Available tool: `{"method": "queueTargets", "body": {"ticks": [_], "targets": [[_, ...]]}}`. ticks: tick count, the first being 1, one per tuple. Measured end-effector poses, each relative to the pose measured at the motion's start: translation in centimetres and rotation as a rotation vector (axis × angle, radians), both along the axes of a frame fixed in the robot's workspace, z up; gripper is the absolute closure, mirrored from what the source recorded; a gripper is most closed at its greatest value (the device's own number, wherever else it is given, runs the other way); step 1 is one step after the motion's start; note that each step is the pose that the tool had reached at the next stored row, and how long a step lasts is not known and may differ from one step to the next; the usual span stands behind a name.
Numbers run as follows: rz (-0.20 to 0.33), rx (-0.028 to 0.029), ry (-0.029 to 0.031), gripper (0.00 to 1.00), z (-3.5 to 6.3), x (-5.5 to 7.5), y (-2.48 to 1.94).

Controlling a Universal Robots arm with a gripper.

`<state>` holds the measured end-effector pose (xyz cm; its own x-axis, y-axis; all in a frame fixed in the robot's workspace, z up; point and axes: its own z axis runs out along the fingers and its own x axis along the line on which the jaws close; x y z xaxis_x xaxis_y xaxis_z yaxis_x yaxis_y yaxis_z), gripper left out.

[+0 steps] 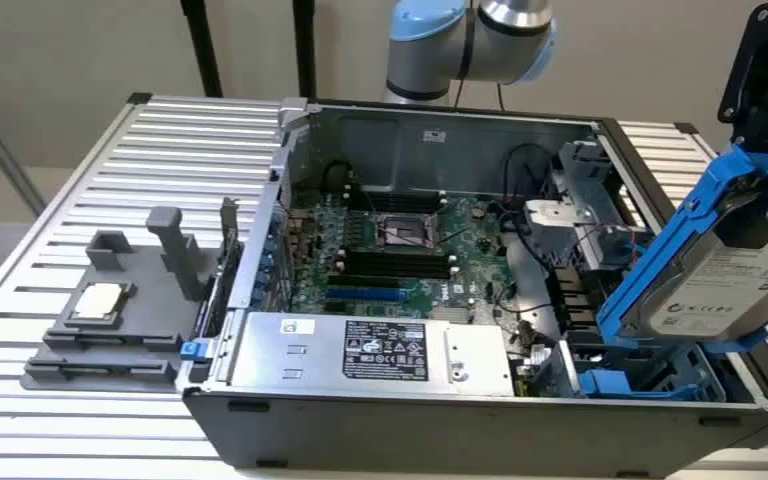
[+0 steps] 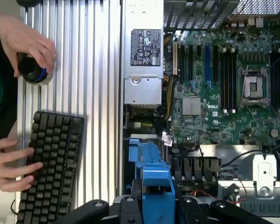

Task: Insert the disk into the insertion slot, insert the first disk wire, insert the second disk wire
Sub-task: 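Insert the disk into the insertion slot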

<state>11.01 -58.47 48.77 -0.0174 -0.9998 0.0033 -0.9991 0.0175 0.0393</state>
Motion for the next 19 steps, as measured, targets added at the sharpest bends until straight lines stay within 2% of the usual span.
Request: {"method": "queueTargets", "body": {"ticks": [14, 16, 18, 19], "targets": [[0.0, 0.001, 0.0, 0.67, 0.01, 0.0, 0.01], [0.0, 0.0062, 0.0, 0.67, -0.14, 0.0, 0.0], [0.0, 0.0214, 0.0, 0.67, -0.25, 0.04, -0.01], [0.0, 0.0323, 0.0, 0.67, -0.29, 0.08, -0.02]]}}
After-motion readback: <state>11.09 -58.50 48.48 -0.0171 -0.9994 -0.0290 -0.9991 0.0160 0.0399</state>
